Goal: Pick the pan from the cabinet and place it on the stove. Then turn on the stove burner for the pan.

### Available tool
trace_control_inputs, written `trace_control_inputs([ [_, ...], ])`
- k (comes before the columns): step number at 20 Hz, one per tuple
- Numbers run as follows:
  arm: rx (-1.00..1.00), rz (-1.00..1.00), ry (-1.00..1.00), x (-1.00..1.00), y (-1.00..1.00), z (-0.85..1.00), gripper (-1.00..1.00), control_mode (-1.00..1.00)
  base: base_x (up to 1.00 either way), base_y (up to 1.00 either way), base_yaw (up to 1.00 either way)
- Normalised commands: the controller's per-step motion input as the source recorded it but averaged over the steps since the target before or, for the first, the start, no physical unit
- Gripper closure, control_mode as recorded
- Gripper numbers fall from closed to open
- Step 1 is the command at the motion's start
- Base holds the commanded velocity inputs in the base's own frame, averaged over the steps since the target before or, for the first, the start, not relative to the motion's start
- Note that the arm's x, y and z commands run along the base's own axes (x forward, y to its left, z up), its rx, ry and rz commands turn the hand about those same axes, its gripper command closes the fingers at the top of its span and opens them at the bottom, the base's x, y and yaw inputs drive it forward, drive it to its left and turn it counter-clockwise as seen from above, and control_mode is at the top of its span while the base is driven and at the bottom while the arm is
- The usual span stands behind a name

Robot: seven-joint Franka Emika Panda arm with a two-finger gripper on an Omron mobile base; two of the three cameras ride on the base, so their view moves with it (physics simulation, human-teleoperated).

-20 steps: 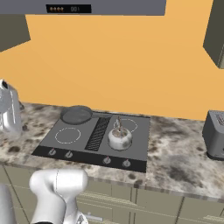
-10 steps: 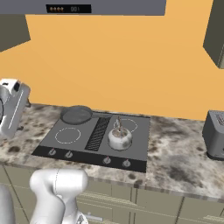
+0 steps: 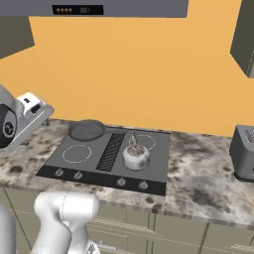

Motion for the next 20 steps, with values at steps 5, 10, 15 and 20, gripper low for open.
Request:
trace_control_inputs([
  [5, 0.3, -0.5, 0.14, 0.21, -0.09, -0.26, -1.0, -1.0, 0.0, 0.0, 0.0],
  [10, 0.29, -0.47, 0.25, 0.28, 0.0, -0.45, -1.0, -1.0, 0.0, 0.0, 0.0],
  [15, 0.24, -0.47, 0.23, 0.35, -0.08, -0.46, -1.0, -1.0, 0.0, 0.0, 0.0],
  [20, 0.08, -0.44, 0.05, 0.26, -0.12, -0.64, -1.0, -1.0, 0.0, 0.0, 0.0],
])
